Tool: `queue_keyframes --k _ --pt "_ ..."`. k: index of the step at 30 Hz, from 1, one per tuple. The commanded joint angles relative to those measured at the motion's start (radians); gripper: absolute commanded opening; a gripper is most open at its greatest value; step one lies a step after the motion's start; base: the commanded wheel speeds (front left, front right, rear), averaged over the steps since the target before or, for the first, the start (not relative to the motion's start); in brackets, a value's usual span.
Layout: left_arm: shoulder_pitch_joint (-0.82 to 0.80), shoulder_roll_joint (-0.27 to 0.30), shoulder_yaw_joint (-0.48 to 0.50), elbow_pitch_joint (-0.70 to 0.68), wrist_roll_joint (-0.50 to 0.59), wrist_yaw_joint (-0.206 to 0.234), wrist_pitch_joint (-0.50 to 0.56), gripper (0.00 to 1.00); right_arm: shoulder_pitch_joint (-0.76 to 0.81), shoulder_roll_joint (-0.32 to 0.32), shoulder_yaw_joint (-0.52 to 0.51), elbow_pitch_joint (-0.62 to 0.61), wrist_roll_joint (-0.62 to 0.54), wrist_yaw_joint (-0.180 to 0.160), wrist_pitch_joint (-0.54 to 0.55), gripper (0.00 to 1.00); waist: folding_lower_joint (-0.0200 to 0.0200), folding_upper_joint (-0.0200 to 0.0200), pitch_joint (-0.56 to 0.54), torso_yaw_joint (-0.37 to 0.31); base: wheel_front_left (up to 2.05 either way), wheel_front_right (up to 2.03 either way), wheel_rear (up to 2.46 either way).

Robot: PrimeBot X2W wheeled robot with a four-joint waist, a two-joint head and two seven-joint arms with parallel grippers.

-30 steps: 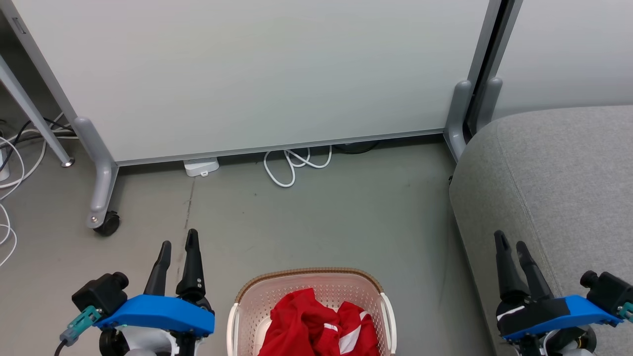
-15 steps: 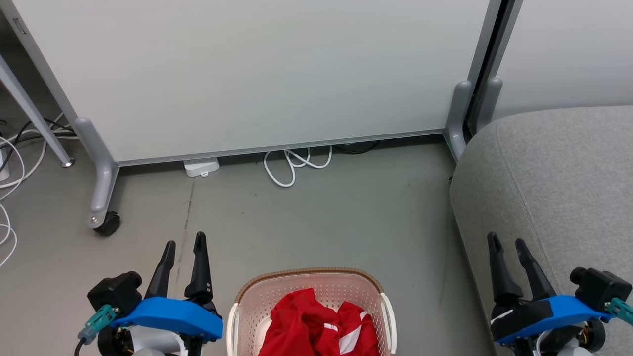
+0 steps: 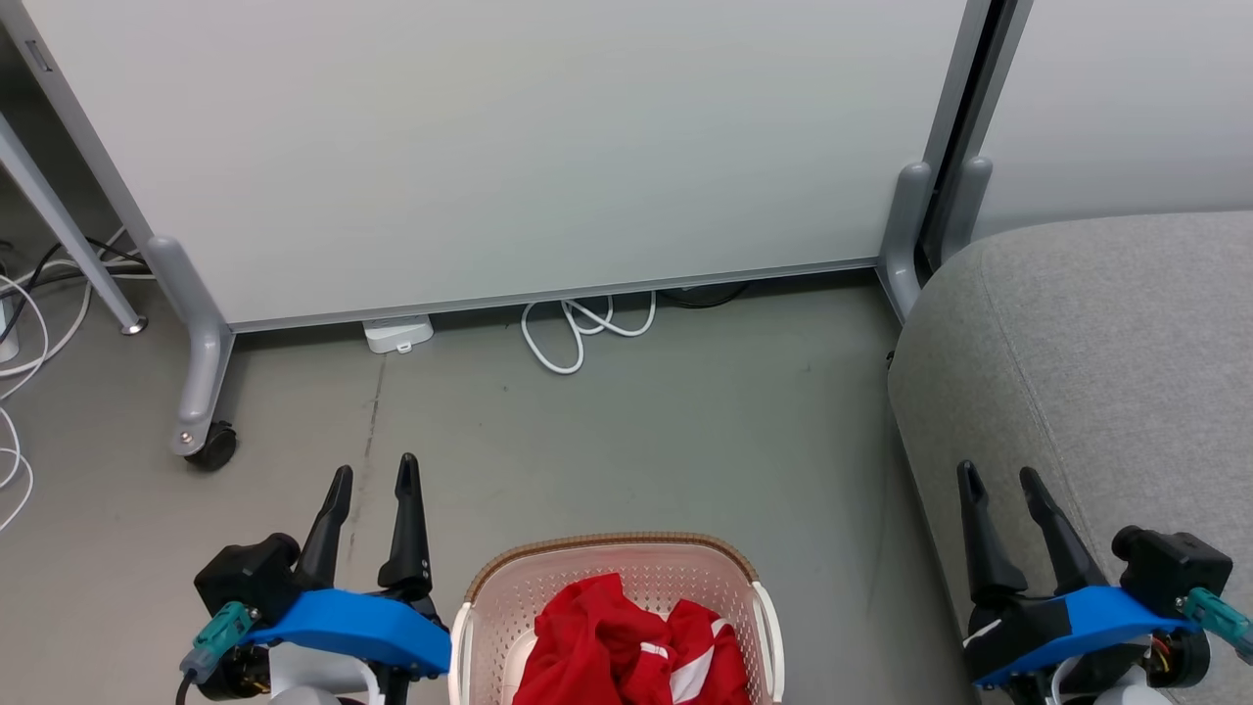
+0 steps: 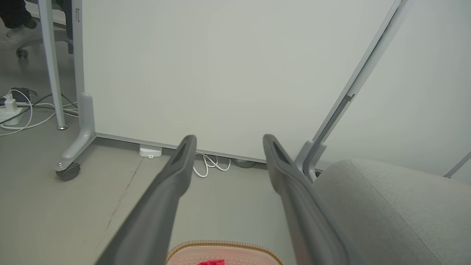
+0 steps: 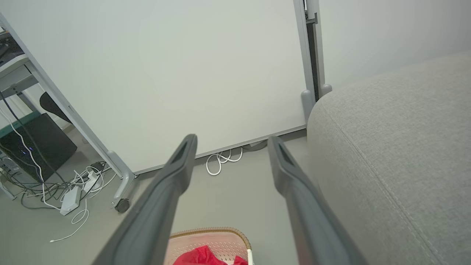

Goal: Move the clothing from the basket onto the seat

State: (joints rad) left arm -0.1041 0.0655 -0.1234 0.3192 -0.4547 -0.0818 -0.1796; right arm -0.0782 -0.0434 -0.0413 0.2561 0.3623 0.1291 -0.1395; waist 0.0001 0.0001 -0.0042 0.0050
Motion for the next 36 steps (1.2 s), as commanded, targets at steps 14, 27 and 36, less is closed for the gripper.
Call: queue_keyframes --k 14,27,36 --pt "-0.020 -0.007 -0.012 0.022 0.091 -0.015 -0.038 1.00 -0.014 -0.008 -0.013 -0.007 -0.115 0.002 -0.028 1.00 -0.0001 -0.0001 -0.004 0.006 0.00 0.00 0.00" --pt "-0.022 -0.012 -0.015 0.026 0.154 -0.019 -0.063 1.00 -0.016 -0.009 -0.010 -0.007 -0.211 0.002 -0.050 1.00 -0.0001 -0.0001 -0.005 0.005 0.00 0.00 0.00" --pt "-0.025 -0.014 -0.033 0.038 0.191 -0.023 -0.080 1.00 -0.008 -0.009 -0.013 -0.005 -0.273 0.002 -0.064 1.00 -0.0001 -0.0001 -0.009 0.013 0.00 0.00 0.00"
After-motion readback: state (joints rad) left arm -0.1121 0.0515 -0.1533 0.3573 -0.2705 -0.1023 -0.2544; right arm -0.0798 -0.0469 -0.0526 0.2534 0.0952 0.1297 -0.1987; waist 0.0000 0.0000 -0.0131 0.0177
